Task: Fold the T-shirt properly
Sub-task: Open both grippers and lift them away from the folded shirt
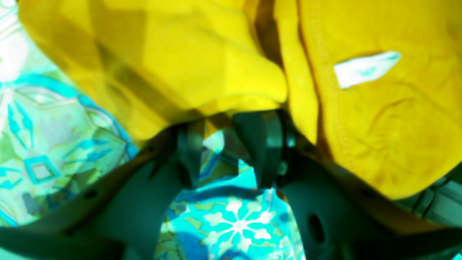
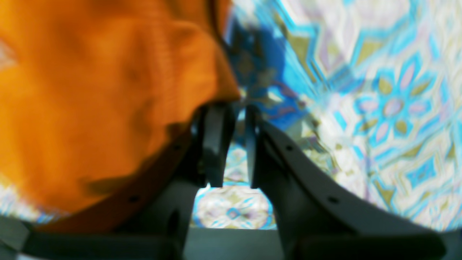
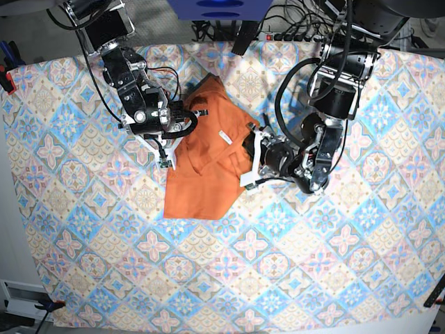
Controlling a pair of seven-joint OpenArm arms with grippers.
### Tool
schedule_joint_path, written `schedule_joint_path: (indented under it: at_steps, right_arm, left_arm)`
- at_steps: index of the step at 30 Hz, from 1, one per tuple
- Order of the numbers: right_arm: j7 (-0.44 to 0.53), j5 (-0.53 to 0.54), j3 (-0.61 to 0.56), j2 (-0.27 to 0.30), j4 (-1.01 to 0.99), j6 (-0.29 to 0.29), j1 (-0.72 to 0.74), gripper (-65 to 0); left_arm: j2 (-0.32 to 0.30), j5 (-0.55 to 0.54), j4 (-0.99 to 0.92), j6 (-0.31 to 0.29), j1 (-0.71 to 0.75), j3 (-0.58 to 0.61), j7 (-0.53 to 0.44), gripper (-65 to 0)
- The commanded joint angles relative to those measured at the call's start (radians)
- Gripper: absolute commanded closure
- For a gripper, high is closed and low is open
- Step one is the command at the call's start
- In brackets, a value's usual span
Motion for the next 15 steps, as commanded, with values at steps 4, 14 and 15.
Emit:
schedule_joint_path:
  at_steps: [4, 14, 15]
  right_arm:
    - [0.008, -0.009, 0.005, 0.0, 0.045, 0.0, 0.013, -9.7]
    - [0.008, -0.017, 0.208, 0.001, 0.109, -0.002, 0.0, -6.0]
    - [0.008, -0.017, 0.235, 0.001, 0.124, -0.002, 0.0, -5.1]
  left_arm:
    - [0.022, 0.028, 0.003, 0.021, -0.016, -0.098, -0.031, -24.9]
    - [-0.114, 0.023, 0.112, 0.021, 0.024, -0.154, -0.022, -17.2]
    - [-0.127, 0.023, 0.146, 0.021, 0.038, -0.157, -0.022, -14.6]
